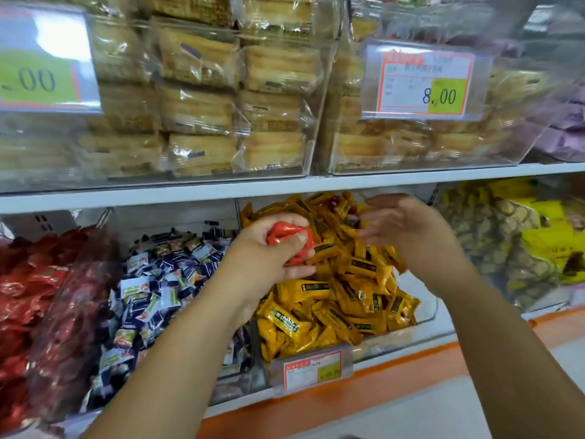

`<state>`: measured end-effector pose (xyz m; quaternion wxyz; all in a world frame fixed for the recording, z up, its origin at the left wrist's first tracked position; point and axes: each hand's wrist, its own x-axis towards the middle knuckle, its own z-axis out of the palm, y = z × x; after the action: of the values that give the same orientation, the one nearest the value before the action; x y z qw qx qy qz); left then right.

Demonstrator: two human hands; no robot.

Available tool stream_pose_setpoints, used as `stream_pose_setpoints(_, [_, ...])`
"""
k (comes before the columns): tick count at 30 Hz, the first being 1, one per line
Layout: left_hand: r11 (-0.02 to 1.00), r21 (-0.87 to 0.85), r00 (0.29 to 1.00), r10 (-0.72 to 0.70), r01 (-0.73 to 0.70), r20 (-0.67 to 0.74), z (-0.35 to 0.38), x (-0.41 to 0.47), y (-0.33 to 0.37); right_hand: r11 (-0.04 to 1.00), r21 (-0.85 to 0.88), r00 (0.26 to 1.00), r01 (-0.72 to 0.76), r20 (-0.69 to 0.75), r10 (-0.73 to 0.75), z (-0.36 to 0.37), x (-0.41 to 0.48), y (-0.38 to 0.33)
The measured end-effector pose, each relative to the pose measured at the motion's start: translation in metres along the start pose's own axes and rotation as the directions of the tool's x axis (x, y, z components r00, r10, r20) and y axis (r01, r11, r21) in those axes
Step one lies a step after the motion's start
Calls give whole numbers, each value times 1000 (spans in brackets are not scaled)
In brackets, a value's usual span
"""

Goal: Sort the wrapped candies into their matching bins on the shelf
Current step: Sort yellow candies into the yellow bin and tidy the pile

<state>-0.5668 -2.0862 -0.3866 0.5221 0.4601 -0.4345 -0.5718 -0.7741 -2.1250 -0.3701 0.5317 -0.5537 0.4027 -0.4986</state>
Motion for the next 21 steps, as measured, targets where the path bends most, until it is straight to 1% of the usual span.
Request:
stream_pose_setpoints(1, [998, 39, 998, 50, -48, -32, 0, 2, -1, 994, -102, 994, 26, -106, -37, -8, 10, 1])
stream_pose_setpoints(2, [993, 80, 994, 97, -92, -59, 1, 4, -2, 944, -327, 977, 34, -186, -100, -16, 22, 7])
stream_pose_setpoints(3, [984, 120, 987, 139, -128, -84, 2, 6, -3, 839, -544, 962, 22, -217, -166, -22, 35, 15])
stream_pose_setpoints(4, [974, 162, 978, 176, -157, -111, 4, 7, -5, 723, -690, 964, 27, -174, -202, -22, 47, 19])
stream_pose_setpoints(5, [962, 210, 968, 208, -176, -138, 5, 9, -7, 601, -799, 979, 20, -107, -174, -19, 57, 20])
stream_pose_setpoints(6, [944, 267, 958, 241, -195, -155, 7, 10, -8, 446, -895, 994, 13, -38, -106, -16, 67, 20])
stream_pose_setpoints(7, [915, 338, 946, 285, -220, -157, 9, 11, -9, 284, -959, 1000, 11, 12, -1, -12, 76, 18])
stream_pose_setpoints(9, [835, 475, 920, 374, -278, -118, 8, 12, -10, 36, -998, 979, 56, 62, 193, -9, 90, 14])
stream_pose_setpoints(10, [805, 515, 911, 398, -293, -105, 7, 14, -10, -33, -994, 969, 100, 90, 232, -9, 95, 16])
stream_pose_setpoints(11, [791, 537, 907, 408, -295, -103, 5, 15, -10, -65, -990, 964, 121, 102, 245, -9, 99, 17])
stream_pose_setpoints(13, [791, 544, 908, 403, -280, -118, 1, 17, -11, -90, -988, 963, 125, 99, 249, -10, 102, 23])
stream_pose_setpoints(17, [803, 535, 919, 377, -262, -118, -1, 19, -14, 20, -993, 985, 113, 114, 130, -12, 99, 21])
stream_pose_setpoints(19, [802, 536, 918, 380, -265, -114, -1, 20, -14, 14, -992, 981, 126, 127, 144, -13, 99, 23])
stream_pose_setpoints(21, [805, 529, 917, 382, -269, -114, -2, 21, -14, 16, -994, 982, 109, 110, 155, -12, 102, 26])
